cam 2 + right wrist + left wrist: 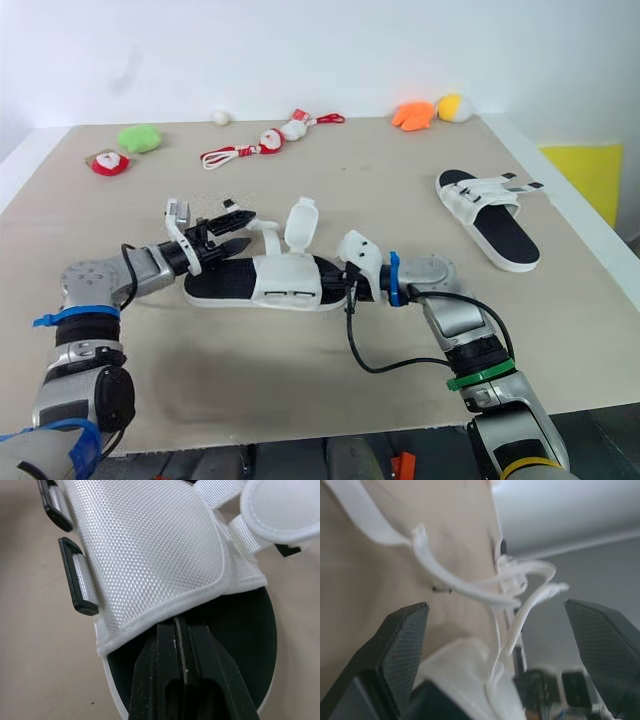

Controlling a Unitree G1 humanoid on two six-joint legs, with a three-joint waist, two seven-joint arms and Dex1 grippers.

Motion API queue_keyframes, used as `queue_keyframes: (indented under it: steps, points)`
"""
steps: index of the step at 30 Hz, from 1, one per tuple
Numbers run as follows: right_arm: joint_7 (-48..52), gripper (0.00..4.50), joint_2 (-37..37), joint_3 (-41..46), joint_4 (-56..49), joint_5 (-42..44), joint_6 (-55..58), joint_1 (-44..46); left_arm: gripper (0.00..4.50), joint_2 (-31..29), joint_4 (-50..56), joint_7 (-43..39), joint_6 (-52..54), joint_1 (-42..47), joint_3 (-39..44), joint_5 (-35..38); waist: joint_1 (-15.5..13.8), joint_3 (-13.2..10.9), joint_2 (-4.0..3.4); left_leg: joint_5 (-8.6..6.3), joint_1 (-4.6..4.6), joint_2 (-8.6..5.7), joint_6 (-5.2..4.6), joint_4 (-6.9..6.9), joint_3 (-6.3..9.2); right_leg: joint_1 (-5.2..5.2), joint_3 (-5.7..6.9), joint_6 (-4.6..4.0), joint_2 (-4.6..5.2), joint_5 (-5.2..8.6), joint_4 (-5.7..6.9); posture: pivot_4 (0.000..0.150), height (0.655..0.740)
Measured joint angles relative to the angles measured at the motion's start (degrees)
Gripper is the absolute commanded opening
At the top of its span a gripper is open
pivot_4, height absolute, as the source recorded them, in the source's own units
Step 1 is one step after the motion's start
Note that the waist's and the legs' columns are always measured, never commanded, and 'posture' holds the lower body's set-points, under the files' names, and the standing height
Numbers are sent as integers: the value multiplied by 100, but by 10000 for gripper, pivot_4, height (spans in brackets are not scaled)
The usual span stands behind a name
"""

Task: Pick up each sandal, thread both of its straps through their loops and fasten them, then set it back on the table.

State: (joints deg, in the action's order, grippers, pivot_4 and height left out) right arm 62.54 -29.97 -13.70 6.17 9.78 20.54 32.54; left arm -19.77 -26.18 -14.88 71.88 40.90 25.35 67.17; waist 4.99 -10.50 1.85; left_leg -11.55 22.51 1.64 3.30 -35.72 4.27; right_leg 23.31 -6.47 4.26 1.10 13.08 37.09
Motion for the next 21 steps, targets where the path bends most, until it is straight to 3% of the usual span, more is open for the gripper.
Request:
queue_keyframes:
  steps: [10, 21]
  points:
    - [101, 717, -30, -22, 134, -60, -313, 25, 45000, -165, 138, 251, 439, -5, 267, 38, -1, 0, 0, -1, 0, -3, 2, 15, 4, 1, 0, 0, 2, 8, -6, 1500, 7400]
    - [70, 717, -23, -52, 291, -116, -344, 142, 45000, -350, -1907, 545, 462, 1184, 659, -445, -2, 0, 1, 23, 0, -3, 43, 14, 13, 1, 9, 17, 3, -5, -6, 1500, 7400]
